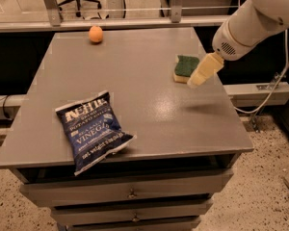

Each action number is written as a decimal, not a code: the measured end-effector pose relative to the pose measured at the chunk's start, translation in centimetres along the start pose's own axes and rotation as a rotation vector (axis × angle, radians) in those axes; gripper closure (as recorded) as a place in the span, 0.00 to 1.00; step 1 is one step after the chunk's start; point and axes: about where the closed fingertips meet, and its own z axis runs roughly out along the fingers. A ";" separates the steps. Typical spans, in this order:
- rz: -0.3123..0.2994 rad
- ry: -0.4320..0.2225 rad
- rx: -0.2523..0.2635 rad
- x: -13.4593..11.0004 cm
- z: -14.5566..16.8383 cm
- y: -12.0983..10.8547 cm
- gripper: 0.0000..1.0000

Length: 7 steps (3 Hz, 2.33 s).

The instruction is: Move sponge near blue chip bag

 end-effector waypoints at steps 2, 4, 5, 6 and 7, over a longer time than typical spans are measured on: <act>0.164 -0.047 0.036 -0.4 5.7 -1.6 0.00; 0.221 -0.070 0.037 -0.3 8.4 -1.6 0.48; 0.222 -0.097 0.038 -0.8 7.5 -1.6 0.79; 0.144 -0.166 -0.027 -2.9 3.9 0.7 1.00; -0.035 -0.215 -0.123 -5.0 0.8 5.5 1.00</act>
Offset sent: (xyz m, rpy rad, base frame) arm 0.0642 0.0065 -0.0647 0.1639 -0.0153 -0.2184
